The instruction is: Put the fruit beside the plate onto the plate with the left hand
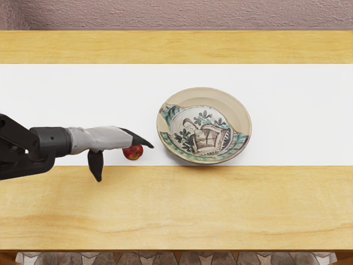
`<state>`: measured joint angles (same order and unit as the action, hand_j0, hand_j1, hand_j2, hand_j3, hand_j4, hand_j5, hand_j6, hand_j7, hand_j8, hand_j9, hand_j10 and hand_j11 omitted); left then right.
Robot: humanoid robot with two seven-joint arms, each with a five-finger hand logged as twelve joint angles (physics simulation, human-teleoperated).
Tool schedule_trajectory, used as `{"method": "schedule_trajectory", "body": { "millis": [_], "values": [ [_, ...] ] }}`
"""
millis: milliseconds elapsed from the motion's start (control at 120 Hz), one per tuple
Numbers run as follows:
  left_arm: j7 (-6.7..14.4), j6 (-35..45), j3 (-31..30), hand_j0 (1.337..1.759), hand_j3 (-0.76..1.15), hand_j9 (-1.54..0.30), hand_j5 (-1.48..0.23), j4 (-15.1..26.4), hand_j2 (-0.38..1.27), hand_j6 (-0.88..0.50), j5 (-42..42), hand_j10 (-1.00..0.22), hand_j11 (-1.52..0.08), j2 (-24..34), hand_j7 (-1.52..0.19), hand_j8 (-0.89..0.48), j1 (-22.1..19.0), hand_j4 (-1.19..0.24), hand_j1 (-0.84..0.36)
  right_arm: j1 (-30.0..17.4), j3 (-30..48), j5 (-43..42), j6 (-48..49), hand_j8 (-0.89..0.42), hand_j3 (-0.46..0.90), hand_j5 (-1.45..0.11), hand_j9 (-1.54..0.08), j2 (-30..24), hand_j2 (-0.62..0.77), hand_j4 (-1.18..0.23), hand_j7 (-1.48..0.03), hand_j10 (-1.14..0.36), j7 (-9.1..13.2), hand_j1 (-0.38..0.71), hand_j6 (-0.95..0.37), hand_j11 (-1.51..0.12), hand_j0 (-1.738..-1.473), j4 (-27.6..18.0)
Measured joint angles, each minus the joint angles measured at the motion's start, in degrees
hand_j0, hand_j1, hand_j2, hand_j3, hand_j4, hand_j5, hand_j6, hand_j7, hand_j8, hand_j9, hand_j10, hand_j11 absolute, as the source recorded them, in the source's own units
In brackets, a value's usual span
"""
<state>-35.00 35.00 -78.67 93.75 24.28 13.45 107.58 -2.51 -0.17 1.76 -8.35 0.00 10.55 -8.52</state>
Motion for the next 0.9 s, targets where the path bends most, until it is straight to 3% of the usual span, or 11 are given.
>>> {"method": "schedule_trajectory", "body": {
  "millis": [617, 900],
  "values": [
    [0.0, 0.0, 0.2, 1.658, 0.00, -0.36, -0.36, -2.1, 0.06, -0.28, -0.4, -0.28, -0.36, -0.3, -0.36, -0.28, 0.6, -0.28, 0.01, 0.0, 0.0, 0.0, 0.0, 0.00, 0.00, 0.00, 0.00, 0.0, 0.00, 0.00, 0.00, 0.00, 0.0, -0.35, 0.00, 0.00, -1.658, 0.0],
    [0.0, 0.0, 0.5, 1.658, 0.00, -0.41, -0.41, -5.7, 0.06, -0.31, -0.4, -0.31, -0.41, -1.5, -0.41, -0.31, -1.3, -0.31, -0.03, 0.0, 0.0, 0.0, 0.0, 0.00, 0.00, 0.00, 0.00, 0.0, 0.00, 0.00, 0.00, 0.00, 0.0, -0.35, 0.00, 0.00, -1.658, 0.0]
  ]
}}
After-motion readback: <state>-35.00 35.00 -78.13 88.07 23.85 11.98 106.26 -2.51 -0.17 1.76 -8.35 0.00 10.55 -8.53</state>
